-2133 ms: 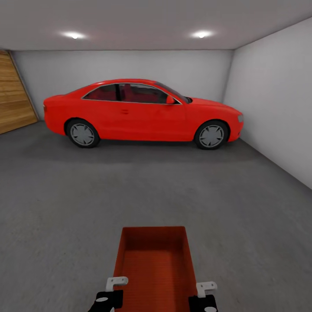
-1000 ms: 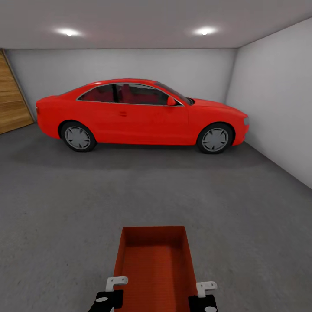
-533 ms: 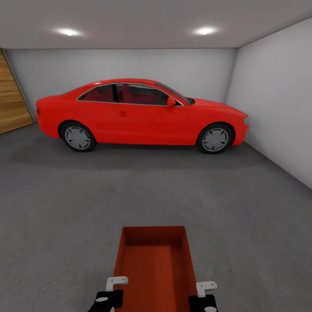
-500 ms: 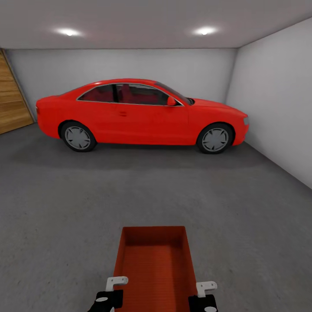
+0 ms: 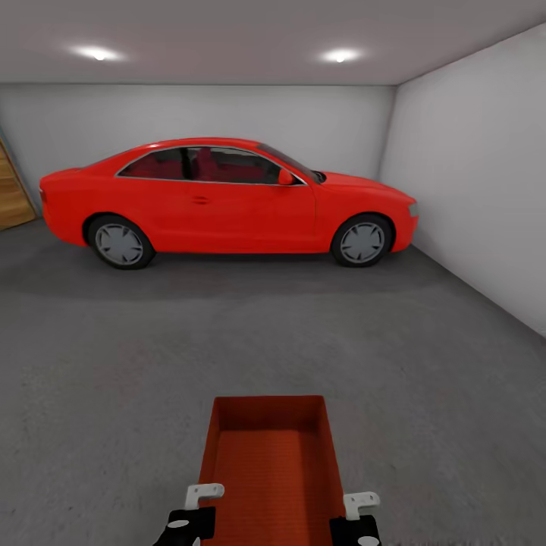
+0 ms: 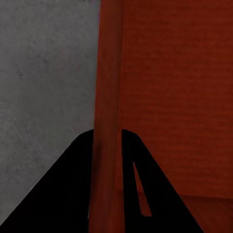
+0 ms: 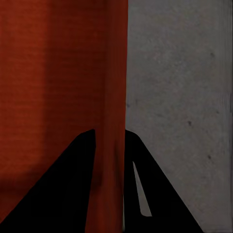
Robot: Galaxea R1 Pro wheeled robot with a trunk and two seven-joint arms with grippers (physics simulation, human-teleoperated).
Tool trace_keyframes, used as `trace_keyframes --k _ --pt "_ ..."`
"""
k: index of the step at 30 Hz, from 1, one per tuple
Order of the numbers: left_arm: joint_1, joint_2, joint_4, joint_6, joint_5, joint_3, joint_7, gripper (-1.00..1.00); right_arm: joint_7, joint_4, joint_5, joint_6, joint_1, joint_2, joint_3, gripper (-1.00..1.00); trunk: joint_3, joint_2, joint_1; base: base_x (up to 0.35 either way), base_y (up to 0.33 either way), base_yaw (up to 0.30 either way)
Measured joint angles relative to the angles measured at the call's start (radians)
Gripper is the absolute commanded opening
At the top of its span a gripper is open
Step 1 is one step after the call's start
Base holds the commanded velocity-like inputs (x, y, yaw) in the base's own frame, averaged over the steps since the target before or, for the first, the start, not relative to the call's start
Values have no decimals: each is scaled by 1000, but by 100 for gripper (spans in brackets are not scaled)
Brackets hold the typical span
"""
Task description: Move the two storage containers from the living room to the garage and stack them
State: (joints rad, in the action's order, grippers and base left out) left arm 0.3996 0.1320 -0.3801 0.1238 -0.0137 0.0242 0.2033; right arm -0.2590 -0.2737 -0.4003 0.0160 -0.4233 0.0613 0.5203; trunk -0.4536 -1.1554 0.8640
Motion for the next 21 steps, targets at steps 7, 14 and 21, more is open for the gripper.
trace_keyframes --k 7,14,21 --pt "0 0 1 0 -1 1 0 -100 0 0 -2 0 0 0 1 -100 0 0 0 0 0 -287" --pt "0 0 1 0 -1 1 -1 -100 0 0 -2 0 0 0 2 -100 0 0 0 0 0 -288" --pt "0 0 0 0 0 0 0 -100 0 0 0 0 0 0 0 -100 0 0 0 0 0 -288"
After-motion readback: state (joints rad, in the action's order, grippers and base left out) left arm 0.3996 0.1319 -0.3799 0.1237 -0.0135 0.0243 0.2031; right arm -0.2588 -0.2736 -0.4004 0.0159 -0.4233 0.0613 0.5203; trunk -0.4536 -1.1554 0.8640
